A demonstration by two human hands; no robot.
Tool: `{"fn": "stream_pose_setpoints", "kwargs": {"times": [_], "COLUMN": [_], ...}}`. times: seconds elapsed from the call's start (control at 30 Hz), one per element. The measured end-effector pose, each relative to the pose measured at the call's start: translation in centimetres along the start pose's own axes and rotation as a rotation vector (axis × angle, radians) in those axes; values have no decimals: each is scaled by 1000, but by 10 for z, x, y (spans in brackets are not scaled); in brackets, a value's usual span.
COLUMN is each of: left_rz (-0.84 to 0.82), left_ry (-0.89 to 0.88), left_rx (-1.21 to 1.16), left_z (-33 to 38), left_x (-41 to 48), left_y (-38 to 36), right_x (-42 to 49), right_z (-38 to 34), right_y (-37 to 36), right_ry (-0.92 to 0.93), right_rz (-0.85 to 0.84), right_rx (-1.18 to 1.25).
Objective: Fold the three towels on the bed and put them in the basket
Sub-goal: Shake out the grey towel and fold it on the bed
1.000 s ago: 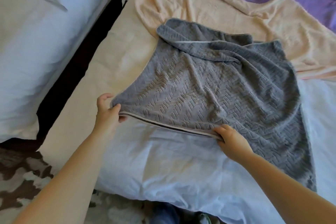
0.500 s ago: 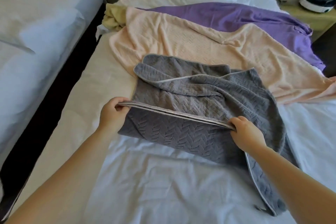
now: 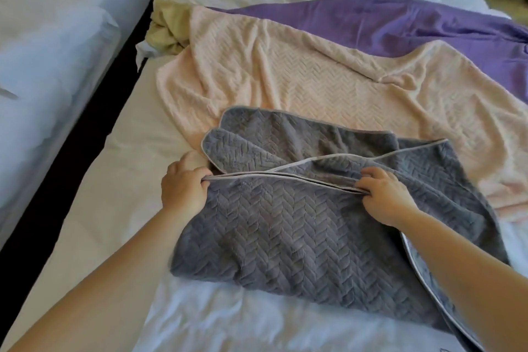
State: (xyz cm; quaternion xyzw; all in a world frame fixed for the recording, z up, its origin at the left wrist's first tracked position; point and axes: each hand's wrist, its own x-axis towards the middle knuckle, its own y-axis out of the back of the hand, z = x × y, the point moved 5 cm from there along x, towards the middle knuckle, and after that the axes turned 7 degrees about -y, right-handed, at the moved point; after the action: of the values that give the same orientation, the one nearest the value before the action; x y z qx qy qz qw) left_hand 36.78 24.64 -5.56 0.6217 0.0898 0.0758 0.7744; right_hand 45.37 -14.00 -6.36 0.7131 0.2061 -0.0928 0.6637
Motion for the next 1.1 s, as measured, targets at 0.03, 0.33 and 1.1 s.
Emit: {"fn": "stream_pose_setpoints", "kwargs": {"times": [0.03,0.33,1.1], "left_rz": [-46,-286,-45], "left_ry": [-31,-159,-412], "left_rx": [37,-81,79], "left_z": [-2,8,177], "left_x": [7,65,177], "left_y": [-9,-40,-79], "right_x": [14,98,122], "right_z": [-5,4,187], "right_y": [-4,-2,44], "right_ry": [29,-121,-253], "right_rz": [-37,-44,-178], "right_rx": [65,196,-23]}}
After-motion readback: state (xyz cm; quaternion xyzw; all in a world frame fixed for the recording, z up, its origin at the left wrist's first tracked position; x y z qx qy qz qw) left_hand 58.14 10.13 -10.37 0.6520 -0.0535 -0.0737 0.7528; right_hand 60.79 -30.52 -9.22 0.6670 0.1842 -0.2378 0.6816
